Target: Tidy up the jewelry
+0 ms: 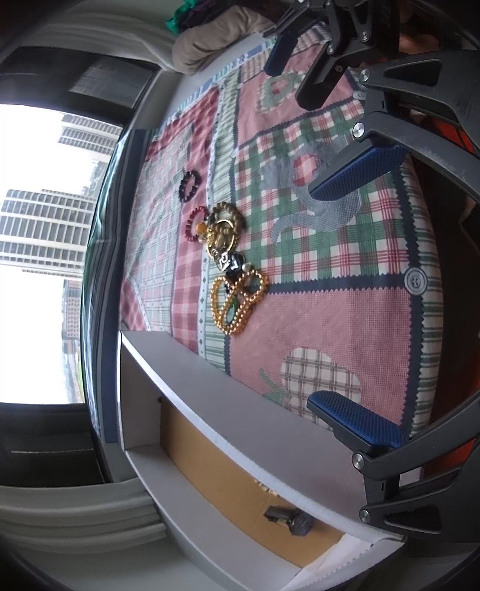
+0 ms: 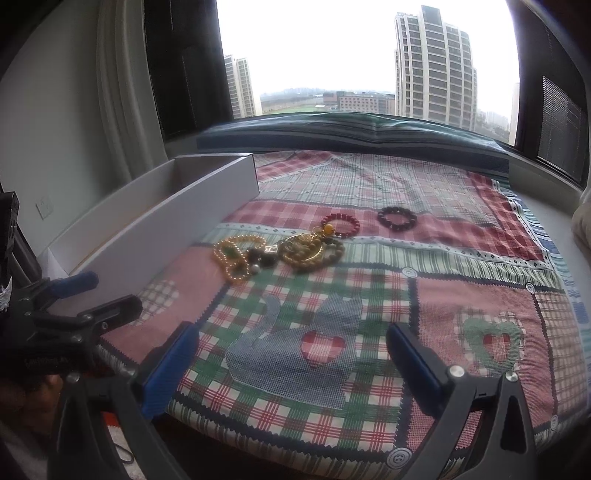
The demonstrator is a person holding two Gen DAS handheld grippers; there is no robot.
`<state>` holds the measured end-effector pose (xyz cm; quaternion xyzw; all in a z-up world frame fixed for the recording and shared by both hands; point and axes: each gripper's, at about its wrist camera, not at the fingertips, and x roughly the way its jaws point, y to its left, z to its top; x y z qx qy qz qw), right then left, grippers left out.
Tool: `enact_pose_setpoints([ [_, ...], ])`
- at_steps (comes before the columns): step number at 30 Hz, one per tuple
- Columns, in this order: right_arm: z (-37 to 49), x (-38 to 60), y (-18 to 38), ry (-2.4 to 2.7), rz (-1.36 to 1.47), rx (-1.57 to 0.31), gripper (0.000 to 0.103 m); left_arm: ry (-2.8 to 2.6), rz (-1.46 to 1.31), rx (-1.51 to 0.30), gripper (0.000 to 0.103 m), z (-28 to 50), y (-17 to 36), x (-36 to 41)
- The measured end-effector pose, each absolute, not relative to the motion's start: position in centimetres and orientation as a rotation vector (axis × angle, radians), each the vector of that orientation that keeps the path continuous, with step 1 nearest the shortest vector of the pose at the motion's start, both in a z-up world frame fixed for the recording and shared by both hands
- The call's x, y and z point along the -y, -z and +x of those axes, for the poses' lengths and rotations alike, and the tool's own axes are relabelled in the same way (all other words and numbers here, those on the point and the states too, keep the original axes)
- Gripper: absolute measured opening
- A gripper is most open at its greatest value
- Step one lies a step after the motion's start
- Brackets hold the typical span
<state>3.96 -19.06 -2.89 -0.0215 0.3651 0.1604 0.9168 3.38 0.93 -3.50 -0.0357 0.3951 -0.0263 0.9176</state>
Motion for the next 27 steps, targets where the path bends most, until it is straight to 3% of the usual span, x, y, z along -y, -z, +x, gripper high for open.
enact_pose_setpoints([
  [27, 4.5, 19.7, 4.6, -0.36, 0.002, -0.811, 0.103, 0.128, -0.079, -0.855, 0.102, 8.8, 4.8, -1.7],
])
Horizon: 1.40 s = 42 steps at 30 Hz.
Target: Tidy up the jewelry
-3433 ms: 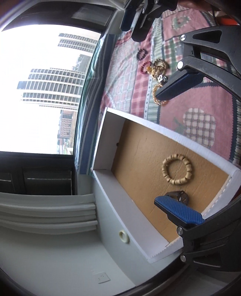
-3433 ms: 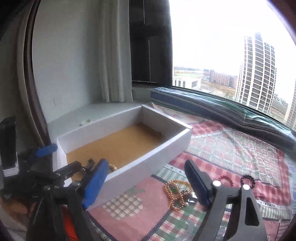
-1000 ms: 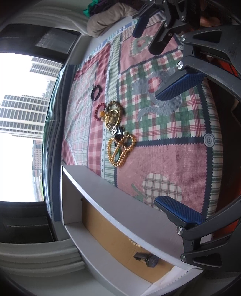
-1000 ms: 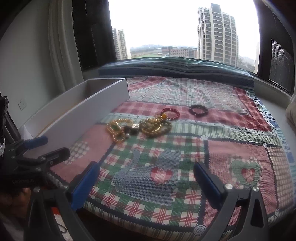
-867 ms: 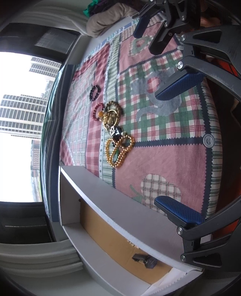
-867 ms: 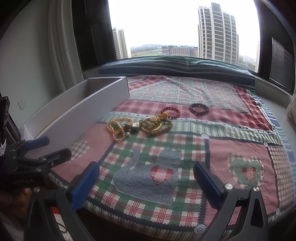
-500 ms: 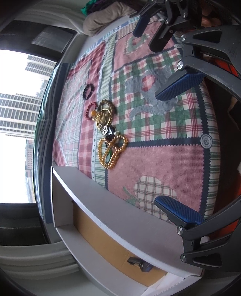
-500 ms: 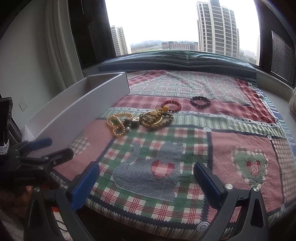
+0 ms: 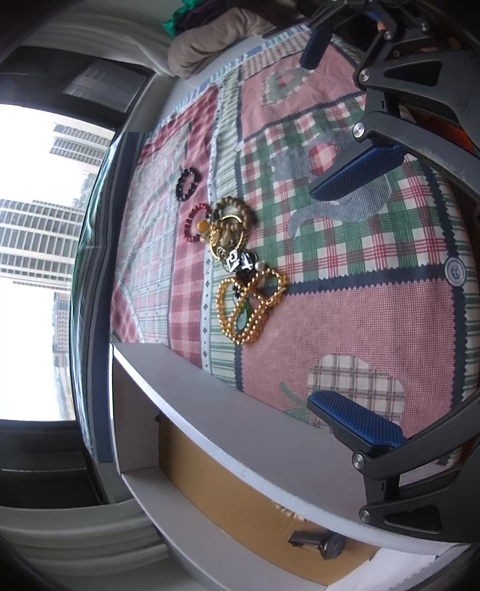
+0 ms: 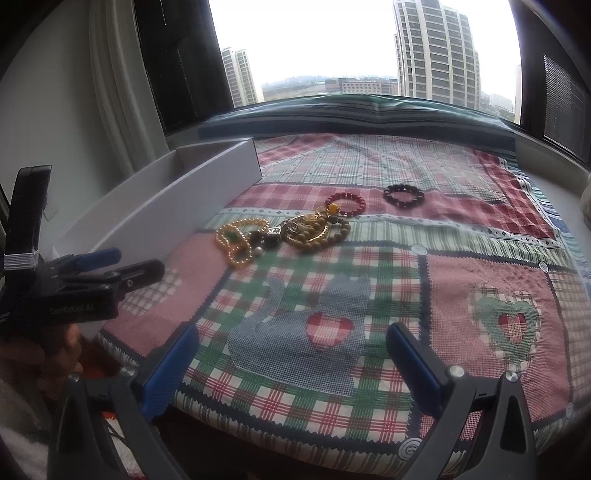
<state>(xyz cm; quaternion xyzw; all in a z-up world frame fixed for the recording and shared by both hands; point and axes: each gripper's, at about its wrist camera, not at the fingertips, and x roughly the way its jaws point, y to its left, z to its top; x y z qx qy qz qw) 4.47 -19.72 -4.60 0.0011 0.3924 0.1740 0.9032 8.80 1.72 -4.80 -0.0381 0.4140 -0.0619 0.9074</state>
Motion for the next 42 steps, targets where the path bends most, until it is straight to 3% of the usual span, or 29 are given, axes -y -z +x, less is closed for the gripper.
enact_pose_setpoints([
  [12, 5.3, 20.3, 5.7, -0.363, 0.035, -0.845, 0.103, 0.132, 0.008, -0.949, 0.101, 17.1, 10.3, -0.4],
  [15, 5.7, 20.8, 6.2, -0.361, 0.057, -0.862, 0.103, 0.073, 0.0, -0.987, 0.094, 19.5, 12.1, -0.8],
  [18, 5.9, 21.1, 6.7, -0.367, 0.074, -0.88, 0.103, 0.032, 0.0, -1.015, 0.081, 20.9, 13.5, -1.0],
  [19, 6.0, 21.1, 6.7, -0.369, 0.074, -0.881, 0.103, 0.027, 0.013, -0.989, 0.07, 20.7, 13.4, -0.9],
  [20, 6.0, 21.2, 6.8, -0.369, 0.074, -0.882, 0.103, 0.049, 0.016, -0.977, 0.049, 20.5, 13.2, -0.7],
  [21, 6.0, 21.3, 6.8, -0.369, 0.076, -0.882, 0.103, 0.062, 0.022, -0.971, 0.037, 20.3, 13.1, -0.5],
  [22, 6.1, 21.4, 6.8, -0.367, 0.079, -0.882, 0.103, 0.073, 0.024, -0.972, 0.027, 20.2, 12.9, -0.4],
  [24, 6.3, 21.7, 6.9, -0.361, 0.09, -0.884, 0.103, 0.09, 0.0, -0.981, 0.021, 19.8, 12.6, -0.7],
  [25, 6.4, 21.9, 7.1, -0.36, 0.097, -0.887, 0.103, 0.093, -0.021, -0.979, 0.007, 19.4, 12.3, -1.0],
  [42, 6.8, 21.1, 6.8, -0.367, 0.084, -0.889, 0.103, 0.187, -0.256, -0.86, 0.005, 9.4, 4.0, -5.8],
])
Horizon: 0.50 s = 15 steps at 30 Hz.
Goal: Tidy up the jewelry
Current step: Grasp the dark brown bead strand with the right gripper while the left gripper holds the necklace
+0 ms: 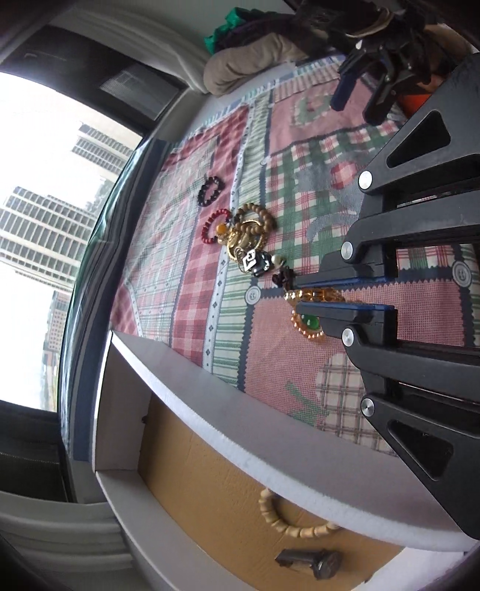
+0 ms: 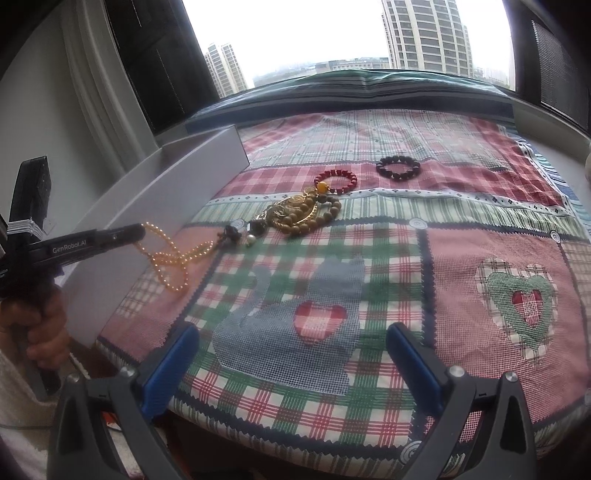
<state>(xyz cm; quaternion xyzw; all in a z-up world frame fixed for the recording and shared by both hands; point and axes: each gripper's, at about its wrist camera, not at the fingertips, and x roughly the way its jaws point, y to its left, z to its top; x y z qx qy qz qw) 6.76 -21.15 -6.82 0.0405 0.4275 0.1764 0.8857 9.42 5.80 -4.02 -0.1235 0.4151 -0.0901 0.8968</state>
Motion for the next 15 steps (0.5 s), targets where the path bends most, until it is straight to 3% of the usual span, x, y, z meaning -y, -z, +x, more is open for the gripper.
enact_pose_setpoints([
  [3, 7.9, 20.0, 6.7, -0.409, 0.083, -0.894, 0.099, 0.173, -0.298, -0.845, 0.005, 8.3, 3.9, -7.1],
  [7, 10.7, 16.7, 7.3, -0.495, 0.045, -0.93, 0.078, 0.158, -0.327, -0.855, 0.005, 8.2, 4.7, -8.2],
  [15, 17.6, 8.7, 13.0, -0.627, 0.0, -1.069, 0.064, 0.156, -0.337, -0.878, 0.005, 8.1, 5.7, -8.4],
])
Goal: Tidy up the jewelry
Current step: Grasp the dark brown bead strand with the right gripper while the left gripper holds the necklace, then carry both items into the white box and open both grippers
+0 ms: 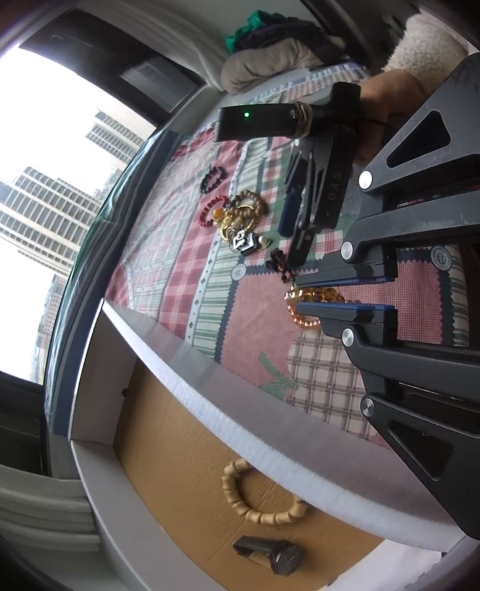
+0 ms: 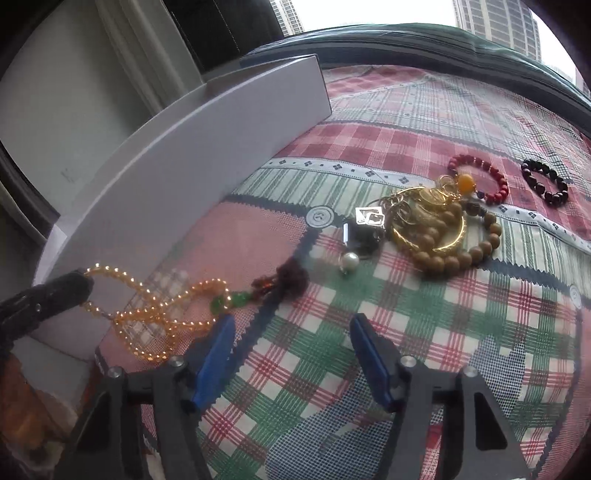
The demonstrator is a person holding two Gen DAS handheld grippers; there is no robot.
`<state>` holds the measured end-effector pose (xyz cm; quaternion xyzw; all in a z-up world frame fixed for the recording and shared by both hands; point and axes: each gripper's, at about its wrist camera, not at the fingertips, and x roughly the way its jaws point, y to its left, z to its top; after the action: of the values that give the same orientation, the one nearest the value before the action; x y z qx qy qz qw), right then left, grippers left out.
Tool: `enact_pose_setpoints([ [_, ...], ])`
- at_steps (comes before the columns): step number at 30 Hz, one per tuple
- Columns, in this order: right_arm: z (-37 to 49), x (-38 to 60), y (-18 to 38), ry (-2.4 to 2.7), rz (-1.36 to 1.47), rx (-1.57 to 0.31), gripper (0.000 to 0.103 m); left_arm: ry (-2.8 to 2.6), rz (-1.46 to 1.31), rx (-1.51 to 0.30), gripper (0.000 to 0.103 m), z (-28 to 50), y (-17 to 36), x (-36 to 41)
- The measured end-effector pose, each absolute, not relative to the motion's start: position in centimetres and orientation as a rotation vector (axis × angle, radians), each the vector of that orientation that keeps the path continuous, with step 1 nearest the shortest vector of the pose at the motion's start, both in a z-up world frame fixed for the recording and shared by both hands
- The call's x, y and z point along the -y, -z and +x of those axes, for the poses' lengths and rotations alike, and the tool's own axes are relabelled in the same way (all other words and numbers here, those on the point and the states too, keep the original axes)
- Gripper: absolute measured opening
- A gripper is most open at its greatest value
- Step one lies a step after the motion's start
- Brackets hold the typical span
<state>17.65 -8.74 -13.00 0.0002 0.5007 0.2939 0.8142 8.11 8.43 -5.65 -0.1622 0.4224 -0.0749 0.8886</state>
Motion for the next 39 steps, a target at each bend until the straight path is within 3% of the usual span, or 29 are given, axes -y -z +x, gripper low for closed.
enact_pose_setpoints([
  [3, 19.0, 7.3, 13.5, -0.614, 0.018, -1.042, 0.057, 0.148, -0.334, -0.884, 0.005, 8.1, 5.9, -8.7],
  [5, 19.7, 6.8, 13.6, -0.609, 0.032, -1.046, 0.037, 0.141, -0.338, -0.892, 0.005, 8.2, 6.1, -8.7],
  [6, 19.9, 6.5, 13.8, -0.614, 0.021, -1.061, 0.019, 0.138, -0.34, -0.897, 0.005, 8.3, 6.2, -8.8],
  [24, 15.0, 13.1, 1.4, -0.687, 0.077, -0.886, 0.016, 0.282, -0.374, -0.862, 0.005, 6.7, -2.5, -7.8],
  [35, 14.6, 8.6, -3.7, -0.832, 0.018, -0.835, 0.016, 0.215, -0.438, -0.721, 0.005, 5.4, -11.4, -15.7],
  [39, 16.3, 4.6, -6.1, -0.882, -0.024, -0.786, 0.016, 0.113, -0.453, -0.699, 0.005, 7.5, -11.9, -19.8],
])
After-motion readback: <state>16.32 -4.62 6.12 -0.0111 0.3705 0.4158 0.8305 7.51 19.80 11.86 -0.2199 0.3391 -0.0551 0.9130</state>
